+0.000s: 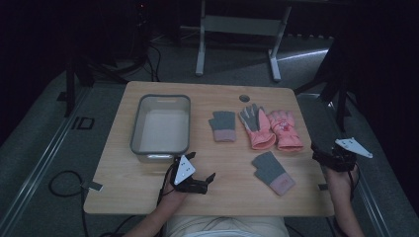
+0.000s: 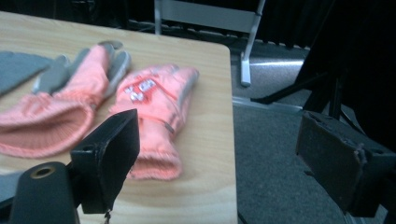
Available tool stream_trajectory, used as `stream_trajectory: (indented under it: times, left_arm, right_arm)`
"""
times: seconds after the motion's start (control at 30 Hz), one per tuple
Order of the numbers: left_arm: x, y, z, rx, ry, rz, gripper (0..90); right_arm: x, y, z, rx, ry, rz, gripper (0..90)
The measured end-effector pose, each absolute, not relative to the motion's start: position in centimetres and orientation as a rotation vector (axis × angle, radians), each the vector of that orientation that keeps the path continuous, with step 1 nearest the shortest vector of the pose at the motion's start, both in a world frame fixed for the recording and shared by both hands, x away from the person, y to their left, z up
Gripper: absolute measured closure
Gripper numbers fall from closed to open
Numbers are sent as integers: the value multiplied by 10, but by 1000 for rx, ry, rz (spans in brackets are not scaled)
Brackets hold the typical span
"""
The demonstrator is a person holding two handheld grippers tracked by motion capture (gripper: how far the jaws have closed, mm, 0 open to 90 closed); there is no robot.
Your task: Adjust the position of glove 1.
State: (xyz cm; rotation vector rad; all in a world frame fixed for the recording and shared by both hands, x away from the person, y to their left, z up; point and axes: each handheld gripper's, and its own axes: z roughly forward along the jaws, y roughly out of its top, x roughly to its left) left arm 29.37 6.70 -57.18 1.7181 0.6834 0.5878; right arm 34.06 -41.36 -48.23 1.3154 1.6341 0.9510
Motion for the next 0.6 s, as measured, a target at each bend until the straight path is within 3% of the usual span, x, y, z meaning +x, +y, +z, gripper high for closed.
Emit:
stream_trajectory:
  times: [0.6]
  left_arm:
    - [293, 66, -572, 1719, 679, 593, 0]
  right_arm:
    - [351, -388, -443, 1251, 1649, 1021, 132]
